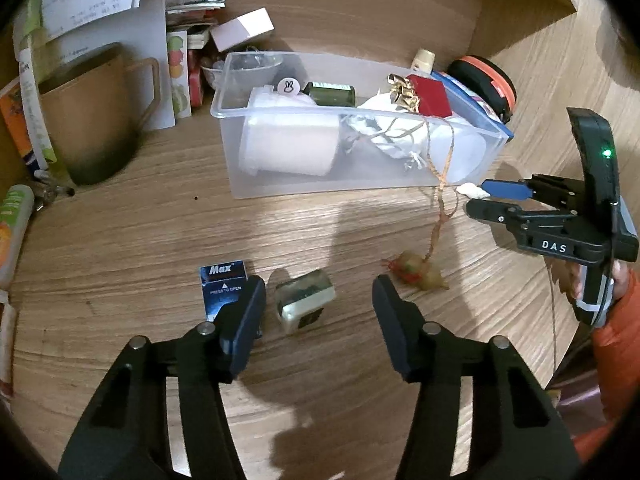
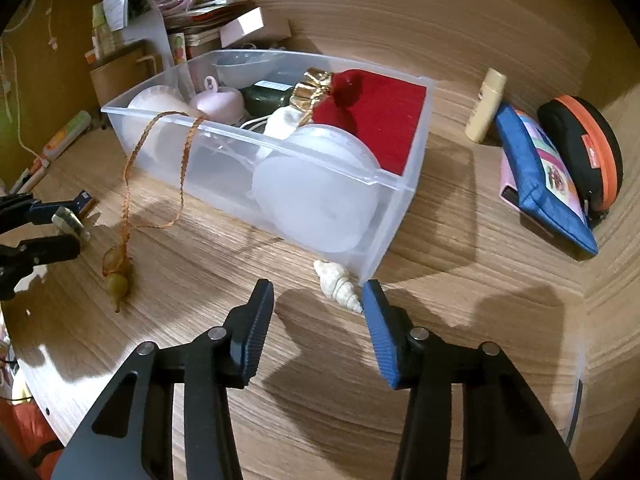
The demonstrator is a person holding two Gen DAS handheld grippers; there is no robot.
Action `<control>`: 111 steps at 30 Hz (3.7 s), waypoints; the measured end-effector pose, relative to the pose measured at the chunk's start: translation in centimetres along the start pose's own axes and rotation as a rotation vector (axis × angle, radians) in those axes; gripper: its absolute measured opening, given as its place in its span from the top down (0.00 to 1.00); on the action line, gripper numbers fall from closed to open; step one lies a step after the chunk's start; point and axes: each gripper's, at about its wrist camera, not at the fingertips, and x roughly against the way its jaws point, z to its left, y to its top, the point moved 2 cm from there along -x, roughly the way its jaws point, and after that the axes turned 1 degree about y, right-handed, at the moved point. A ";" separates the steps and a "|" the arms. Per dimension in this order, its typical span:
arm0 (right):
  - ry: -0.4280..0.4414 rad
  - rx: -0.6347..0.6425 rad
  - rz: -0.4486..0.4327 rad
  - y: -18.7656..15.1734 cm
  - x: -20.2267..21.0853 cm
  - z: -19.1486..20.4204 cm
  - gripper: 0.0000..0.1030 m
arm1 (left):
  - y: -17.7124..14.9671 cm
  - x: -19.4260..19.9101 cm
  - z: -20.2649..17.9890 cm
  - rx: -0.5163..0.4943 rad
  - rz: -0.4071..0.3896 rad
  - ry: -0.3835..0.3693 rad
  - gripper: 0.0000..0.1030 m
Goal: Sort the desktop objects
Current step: 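Grasp the small green-and-white box with the left gripper while the right gripper grasps the seashell, then carry the small box and seashell with both grippers over the clear box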
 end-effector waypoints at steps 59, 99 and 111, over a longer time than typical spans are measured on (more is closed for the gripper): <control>-0.012 -0.053 -0.207 1.5 7.6 -1.5 0.85 | 6.1 4.0 -0.5 -0.064 -0.142 0.049 0.73; 0.156 0.012 -0.159 7.9 0.9 0.7 0.85 | 11.7 -3.4 -3.1 -0.176 -0.069 -0.082 0.73; 0.168 0.036 -0.111 8.4 -0.2 1.4 0.85 | 12.0 -4.6 -3.3 -0.170 -0.046 -0.103 0.73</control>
